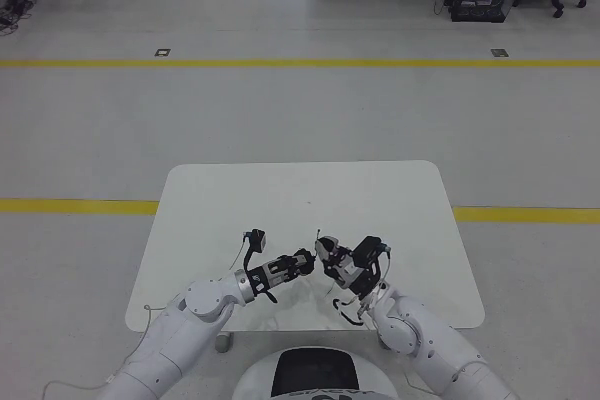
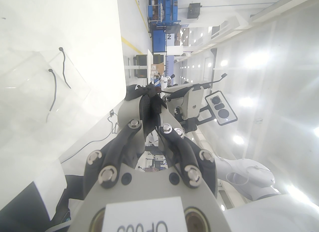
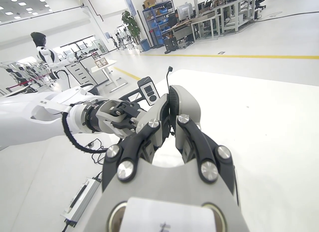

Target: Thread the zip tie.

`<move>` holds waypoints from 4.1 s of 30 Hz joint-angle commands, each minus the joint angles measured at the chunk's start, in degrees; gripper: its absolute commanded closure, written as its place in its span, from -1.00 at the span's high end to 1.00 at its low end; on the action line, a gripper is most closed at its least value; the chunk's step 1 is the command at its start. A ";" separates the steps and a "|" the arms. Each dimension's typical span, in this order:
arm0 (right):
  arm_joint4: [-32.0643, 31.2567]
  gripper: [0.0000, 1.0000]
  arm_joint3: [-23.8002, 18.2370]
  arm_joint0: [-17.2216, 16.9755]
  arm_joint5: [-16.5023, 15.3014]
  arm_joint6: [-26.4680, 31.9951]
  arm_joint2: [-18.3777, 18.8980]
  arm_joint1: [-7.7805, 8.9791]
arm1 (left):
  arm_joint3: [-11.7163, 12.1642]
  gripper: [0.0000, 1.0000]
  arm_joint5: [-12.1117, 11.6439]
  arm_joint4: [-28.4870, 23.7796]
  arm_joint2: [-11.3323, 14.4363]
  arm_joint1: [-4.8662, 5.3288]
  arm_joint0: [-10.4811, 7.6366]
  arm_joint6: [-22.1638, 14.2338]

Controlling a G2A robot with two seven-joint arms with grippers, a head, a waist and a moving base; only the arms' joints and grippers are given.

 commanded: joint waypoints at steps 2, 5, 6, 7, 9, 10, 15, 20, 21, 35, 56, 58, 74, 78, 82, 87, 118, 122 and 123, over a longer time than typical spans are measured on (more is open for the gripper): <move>-0.09 -1.00 -0.08 0.11 0.00 -0.12 -0.32 0.14 | 0.00 -1.00 0.00 0.00 0.00 0.00 0.00 0.00; -0.09 -1.00 -0.14 0.27 0.00 -0.15 -0.62 0.30 | 0.00 -1.00 0.00 0.00 0.00 0.00 0.00 0.00; -0.08 -1.00 -0.16 0.32 0.00 -0.13 -0.70 0.35 | 0.00 -1.00 0.00 0.00 0.00 0.00 0.00 0.00; -0.04 -1.00 -0.17 0.39 0.00 -0.09 -0.80 0.41 | 0.00 -1.00 0.00 0.00 0.00 0.00 0.00 0.00; 0.00 -1.00 -0.19 0.49 0.00 -0.01 -0.93 0.50 | 0.00 -1.00 0.00 0.00 0.00 0.00 0.00 0.00; 0.06 -1.00 -0.20 0.53 0.00 0.01 -0.99 0.55 | 0.00 -1.00 0.00 0.00 0.00 0.00 0.00 0.00; 0.31 -1.00 -0.31 0.76 0.00 0.15 -1.53 0.75 | 0.00 -1.00 0.00 0.00 0.00 0.00 0.00 0.00; 0.53 -1.00 -0.23 1.15 0.00 0.40 -2.14 0.88 | 0.00 -1.00 0.00 0.00 0.00 0.00 0.00 0.00; 0.60 -1.00 -0.18 1.26 0.00 0.44 -2.24 0.91 | 0.00 -1.00 0.00 0.00 0.00 0.00 0.00 0.00; 2.07 -1.00 1.12 1.84 0.00 0.58 -2.25 1.04 | 0.00 -1.00 0.00 0.00 0.00 0.00 0.00 0.00; 4.30 -1.00 3.20 1.52 0.00 1.45 -1.24 0.70 | 0.00 -1.00 0.00 0.00 0.00 0.00 0.00 0.00; 4.44 -1.00 3.26 1.62 0.00 1.70 -1.37 0.66 | 0.00 -1.00 0.00 0.00 0.00 0.00 0.00 0.00; 5.41 -1.00 3.66 2.25 0.00 2.59 -2.39 0.72 | 0.00 -1.00 0.00 0.00 0.00 0.00 0.00 0.00; 6.32 1.00 3.46 2.07 0.00 2.37 -2.08 0.85 | 0.00 -1.00 0.00 0.00 0.00 0.00 0.00 0.00; 6.93 1.00 2.30 1.22 0.00 1.86 -1.34 1.44 | 0.00 -1.00 0.00 0.00 0.00 0.00 0.00 0.00; 10.11 1.00 -0.52 -0.41 0.00 2.18 -0.15 3.60 | 0.00 -1.00 0.00 0.00 0.00 0.00 0.00 0.00; 51.50 1.00 -14.53 -1.20 0.00 29.18 2.64 12.81 | 2.41 -1.00 0.00 -17.83 -4.75 0.81 0.55 -16.20; 51.50 1.00 -14.53 -1.20 0.00 29.18 2.64 12.81 | 2.58 -1.00 0.00 -17.27 -4.69 0.79 0.25 -16.25; 51.50 1.00 -14.53 -1.20 0.00 29.18 2.64 12.81 | 2.58 -1.00 0.00 -17.27 -4.69 0.79 0.25 -16.25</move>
